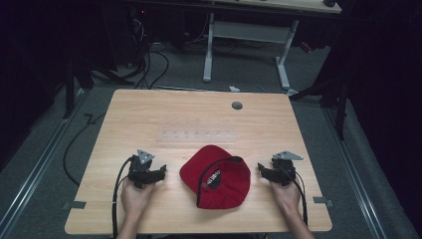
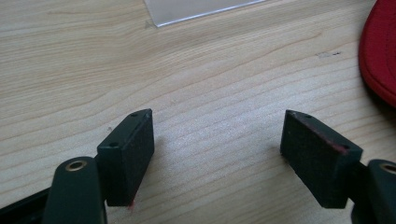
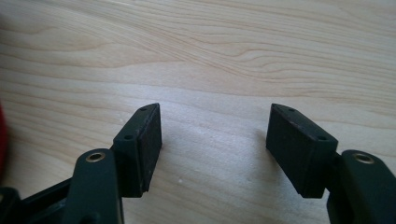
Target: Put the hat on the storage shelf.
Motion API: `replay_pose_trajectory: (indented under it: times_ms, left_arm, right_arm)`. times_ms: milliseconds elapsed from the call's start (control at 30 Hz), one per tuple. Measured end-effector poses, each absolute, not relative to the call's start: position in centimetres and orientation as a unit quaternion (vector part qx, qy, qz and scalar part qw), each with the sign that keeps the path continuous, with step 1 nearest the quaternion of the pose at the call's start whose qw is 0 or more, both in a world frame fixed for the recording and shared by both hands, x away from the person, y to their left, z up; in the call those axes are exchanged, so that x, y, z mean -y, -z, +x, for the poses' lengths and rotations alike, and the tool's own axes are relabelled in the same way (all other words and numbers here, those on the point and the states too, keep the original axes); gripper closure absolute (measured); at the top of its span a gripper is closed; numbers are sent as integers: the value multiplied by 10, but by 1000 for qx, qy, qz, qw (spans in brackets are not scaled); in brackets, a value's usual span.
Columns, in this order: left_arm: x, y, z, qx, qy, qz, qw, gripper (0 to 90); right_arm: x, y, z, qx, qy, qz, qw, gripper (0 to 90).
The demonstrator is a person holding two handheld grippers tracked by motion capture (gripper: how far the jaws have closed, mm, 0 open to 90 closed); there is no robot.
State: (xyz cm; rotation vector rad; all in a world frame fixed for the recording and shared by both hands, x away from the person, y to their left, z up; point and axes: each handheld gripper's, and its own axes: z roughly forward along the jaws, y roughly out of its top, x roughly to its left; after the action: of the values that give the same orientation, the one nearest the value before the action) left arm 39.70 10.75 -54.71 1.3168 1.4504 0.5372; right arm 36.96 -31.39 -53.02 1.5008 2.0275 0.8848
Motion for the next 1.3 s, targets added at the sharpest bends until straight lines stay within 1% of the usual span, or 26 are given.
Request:
replay_pose_trajectory:
  times_ms: [33,200,333,433,500,867,933,1100,1300]
  left_arm:
    - [-107,547,397,-607,-225,551,527,263]
    - [-108,547,397,-606,-226,552,526,263]
    - [-107,547,397,-606,-225,552,527,264]
    - [-107,547,397,-605,-225,553,526,266]
    - [-108,547,397,-607,-225,551,526,267]
    - [-107,547,397,-607,-226,551,527,268]
    - [-108,547,397,-607,-226,551,526,267]
    - [-107,547,397,-607,-226,551,526,267]
    - [-107,547,397,-606,-225,552,526,265]
  right_arm:
    - [315,530,369,-737,-326,547,227,383]
    - [315,525,366,-734,-337,550,214,393]
    - [315,519,362,-729,-355,543,217,402]
    - [319,514,358,-726,-370,546,192,421]
    - [320,511,356,-731,-369,539,198,429]
    - [322,495,340,-736,-396,514,193,374]
    - [318,490,338,-735,-412,506,184,371]
    - [305,482,336,-739,-439,479,178,380]
    - [282,469,336,-762,-440,443,170,376]
